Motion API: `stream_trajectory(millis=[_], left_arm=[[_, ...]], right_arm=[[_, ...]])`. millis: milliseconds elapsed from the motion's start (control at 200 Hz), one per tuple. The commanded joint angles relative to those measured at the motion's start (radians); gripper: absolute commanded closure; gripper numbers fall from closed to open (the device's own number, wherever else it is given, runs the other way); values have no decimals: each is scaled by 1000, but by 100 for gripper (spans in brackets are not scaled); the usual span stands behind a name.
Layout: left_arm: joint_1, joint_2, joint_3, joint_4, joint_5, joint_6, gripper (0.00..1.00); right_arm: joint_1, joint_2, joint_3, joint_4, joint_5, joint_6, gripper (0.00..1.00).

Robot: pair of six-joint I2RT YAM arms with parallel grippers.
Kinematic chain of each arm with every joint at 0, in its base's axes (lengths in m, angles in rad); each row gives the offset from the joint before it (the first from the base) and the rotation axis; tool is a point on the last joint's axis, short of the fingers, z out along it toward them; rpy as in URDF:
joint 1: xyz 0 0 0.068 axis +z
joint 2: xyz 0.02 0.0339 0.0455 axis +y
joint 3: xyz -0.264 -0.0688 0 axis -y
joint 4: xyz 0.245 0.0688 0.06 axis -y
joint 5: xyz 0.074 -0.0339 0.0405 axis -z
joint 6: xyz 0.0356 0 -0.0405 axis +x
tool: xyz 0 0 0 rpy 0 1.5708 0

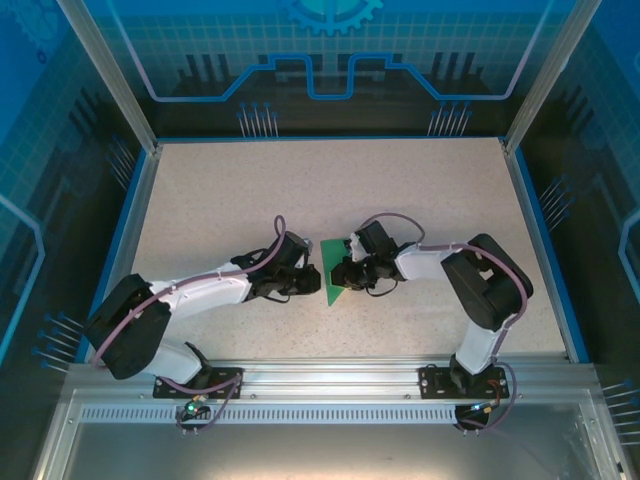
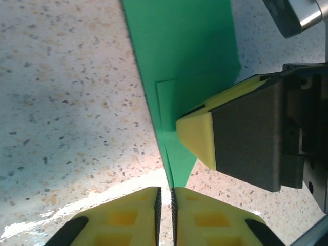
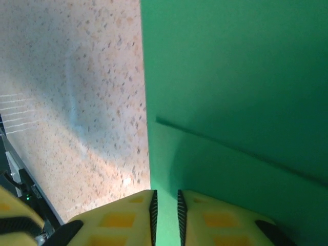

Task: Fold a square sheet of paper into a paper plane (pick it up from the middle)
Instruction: Third fold the triangle at the center of the table, then fourth fold the wing at the center of the table.

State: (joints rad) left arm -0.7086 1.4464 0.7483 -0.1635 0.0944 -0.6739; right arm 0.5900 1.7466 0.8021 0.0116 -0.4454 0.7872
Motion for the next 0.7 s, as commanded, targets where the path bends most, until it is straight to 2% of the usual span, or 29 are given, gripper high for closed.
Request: stream_trajectory(millis=[0, 130, 285, 510, 695], left_arm=[[3, 33, 51, 26, 70, 29, 79], [-11, 97, 115, 35, 113, 49, 78], [-28, 196, 212, 2, 116, 71, 80], [-28, 307, 266, -33, 25, 60, 86], [-26, 337, 268, -47, -41, 65, 89]], right_arm=[[-48, -141, -35, -35, 29, 5, 75], [-122, -248, -75, -128, 79, -32, 72], [-215, -292, -138, -134, 38, -53, 68], [-227, -273, -133, -141, 14, -80, 57], [-224, -216, -105, -117, -22, -80, 55]])
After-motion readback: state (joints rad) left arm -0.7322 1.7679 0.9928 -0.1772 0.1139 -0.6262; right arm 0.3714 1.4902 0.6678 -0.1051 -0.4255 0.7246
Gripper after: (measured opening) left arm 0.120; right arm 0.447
